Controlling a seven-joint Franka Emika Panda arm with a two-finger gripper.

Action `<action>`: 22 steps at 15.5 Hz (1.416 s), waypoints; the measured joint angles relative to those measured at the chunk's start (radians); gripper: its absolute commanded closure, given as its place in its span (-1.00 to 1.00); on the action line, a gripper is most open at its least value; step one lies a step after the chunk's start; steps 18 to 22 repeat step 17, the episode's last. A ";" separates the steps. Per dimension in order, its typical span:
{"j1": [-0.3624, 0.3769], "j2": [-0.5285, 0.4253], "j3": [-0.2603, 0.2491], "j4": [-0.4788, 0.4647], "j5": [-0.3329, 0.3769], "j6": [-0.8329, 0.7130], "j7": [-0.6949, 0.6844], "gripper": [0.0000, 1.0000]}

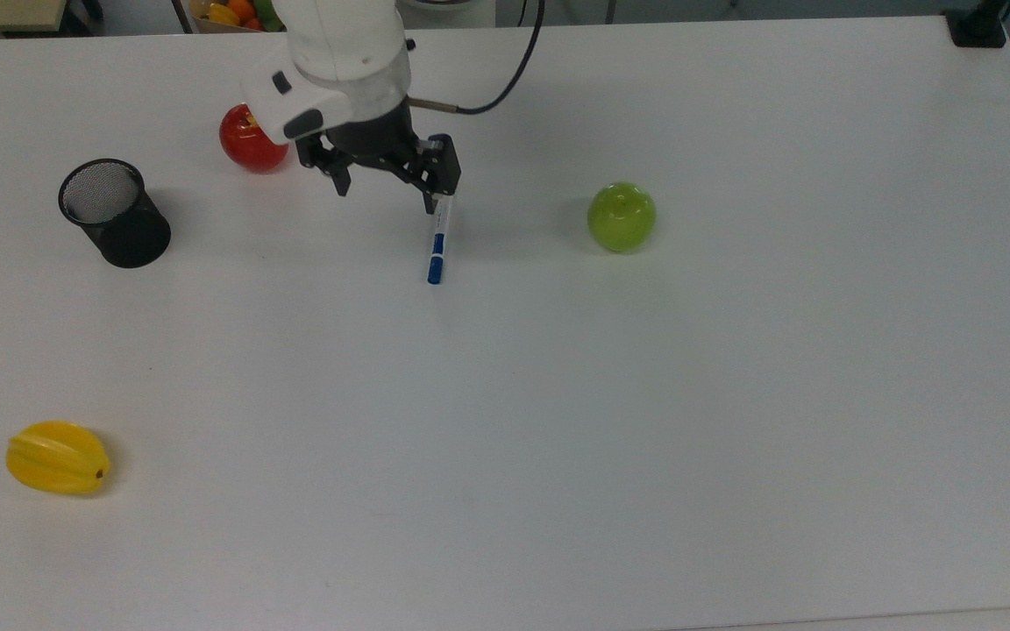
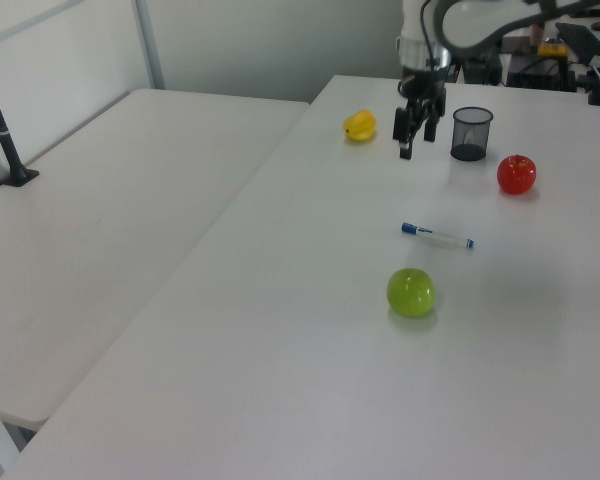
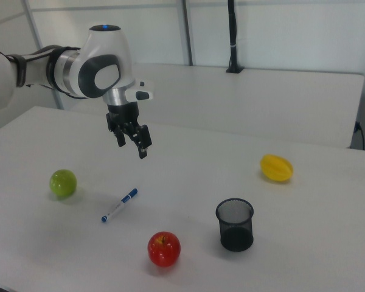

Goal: Take marker pen

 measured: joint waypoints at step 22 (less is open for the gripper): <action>-0.193 -0.214 0.069 0.013 0.000 -0.240 -0.004 -1.00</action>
